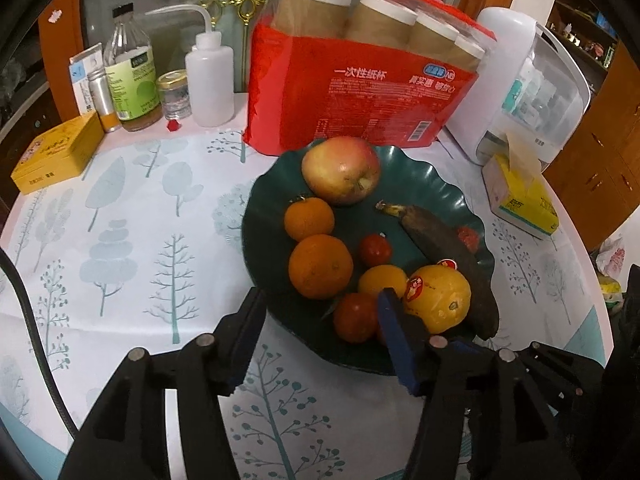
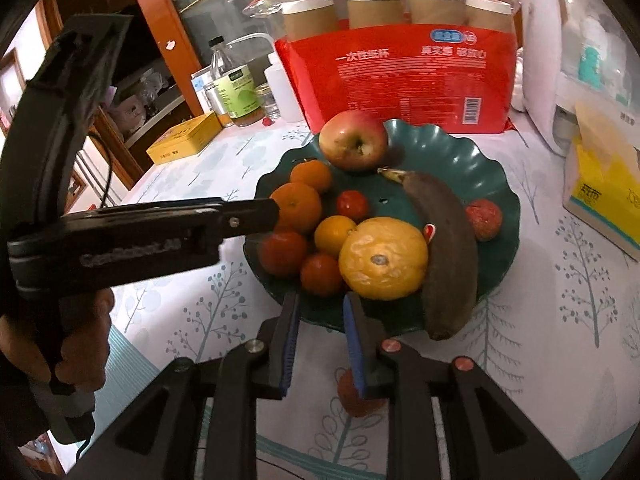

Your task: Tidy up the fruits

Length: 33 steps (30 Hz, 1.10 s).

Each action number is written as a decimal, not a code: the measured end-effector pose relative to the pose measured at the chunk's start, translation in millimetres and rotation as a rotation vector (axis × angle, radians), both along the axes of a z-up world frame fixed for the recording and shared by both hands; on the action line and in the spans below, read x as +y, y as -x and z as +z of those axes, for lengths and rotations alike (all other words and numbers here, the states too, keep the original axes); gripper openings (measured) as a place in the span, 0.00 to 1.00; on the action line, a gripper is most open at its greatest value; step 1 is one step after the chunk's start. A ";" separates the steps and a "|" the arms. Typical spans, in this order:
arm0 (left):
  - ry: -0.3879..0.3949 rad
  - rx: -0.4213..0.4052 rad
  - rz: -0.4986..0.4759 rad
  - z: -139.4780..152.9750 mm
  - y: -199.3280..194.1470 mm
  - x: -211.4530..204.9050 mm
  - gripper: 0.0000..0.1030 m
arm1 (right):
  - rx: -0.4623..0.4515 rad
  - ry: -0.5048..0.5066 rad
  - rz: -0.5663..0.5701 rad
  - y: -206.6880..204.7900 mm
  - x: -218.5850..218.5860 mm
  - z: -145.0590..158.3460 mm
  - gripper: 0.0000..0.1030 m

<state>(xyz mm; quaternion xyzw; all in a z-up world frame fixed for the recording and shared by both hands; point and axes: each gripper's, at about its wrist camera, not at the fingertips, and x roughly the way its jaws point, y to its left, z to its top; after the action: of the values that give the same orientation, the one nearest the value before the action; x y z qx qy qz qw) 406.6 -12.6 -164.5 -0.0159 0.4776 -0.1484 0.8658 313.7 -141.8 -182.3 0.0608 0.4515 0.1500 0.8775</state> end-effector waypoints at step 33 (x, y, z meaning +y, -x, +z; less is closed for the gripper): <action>0.059 0.170 0.116 -20.5 115.4 65.7 0.59 | 0.074 0.042 -0.091 47.5 -13.0 -28.0 0.42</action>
<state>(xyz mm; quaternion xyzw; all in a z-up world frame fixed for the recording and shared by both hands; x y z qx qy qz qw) 291.2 53.1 -185.0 -0.0817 0.5429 -0.1102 0.8285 266.2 -154.8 -210.3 0.0684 0.4833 0.0983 0.8672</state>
